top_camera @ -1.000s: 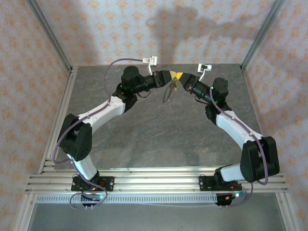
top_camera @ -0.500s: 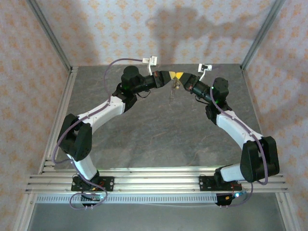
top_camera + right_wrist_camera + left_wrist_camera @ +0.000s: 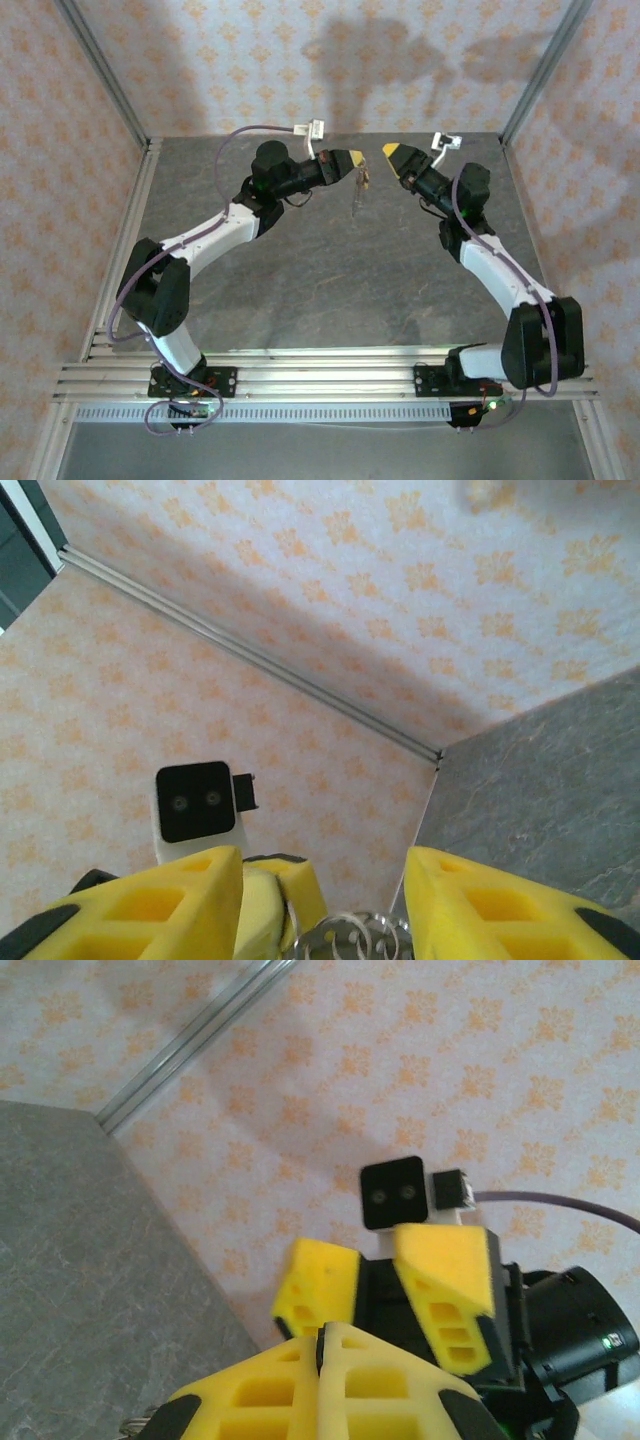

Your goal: Put the keys on the keyring

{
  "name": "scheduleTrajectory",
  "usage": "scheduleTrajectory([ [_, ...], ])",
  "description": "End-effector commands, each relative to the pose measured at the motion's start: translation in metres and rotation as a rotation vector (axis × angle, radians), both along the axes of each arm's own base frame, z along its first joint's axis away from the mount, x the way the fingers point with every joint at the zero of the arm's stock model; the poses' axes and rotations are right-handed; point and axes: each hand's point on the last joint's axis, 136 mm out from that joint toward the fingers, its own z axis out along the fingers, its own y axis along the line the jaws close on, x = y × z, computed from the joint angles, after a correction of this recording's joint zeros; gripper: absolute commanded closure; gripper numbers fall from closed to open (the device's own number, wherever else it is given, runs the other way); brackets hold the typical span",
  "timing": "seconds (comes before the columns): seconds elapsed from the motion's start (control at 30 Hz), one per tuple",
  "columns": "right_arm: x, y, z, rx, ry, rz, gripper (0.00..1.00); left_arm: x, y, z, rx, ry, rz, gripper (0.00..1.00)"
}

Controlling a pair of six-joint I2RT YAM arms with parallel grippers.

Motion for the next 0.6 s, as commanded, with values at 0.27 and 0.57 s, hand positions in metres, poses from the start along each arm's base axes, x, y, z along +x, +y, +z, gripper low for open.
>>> scheduleTrajectory([
  [0.27, -0.046, 0.016, -0.007, -0.185, -0.096, 0.037, 0.48, 0.001, 0.008, 0.035, -0.112, -0.038, 0.056, 1.0],
  [0.57, -0.04, 0.031, -0.026, -0.282, -0.089, 0.037, 0.48, 0.0, 0.005, 0.037, -0.117, -0.033, 0.052, 1.0],
])
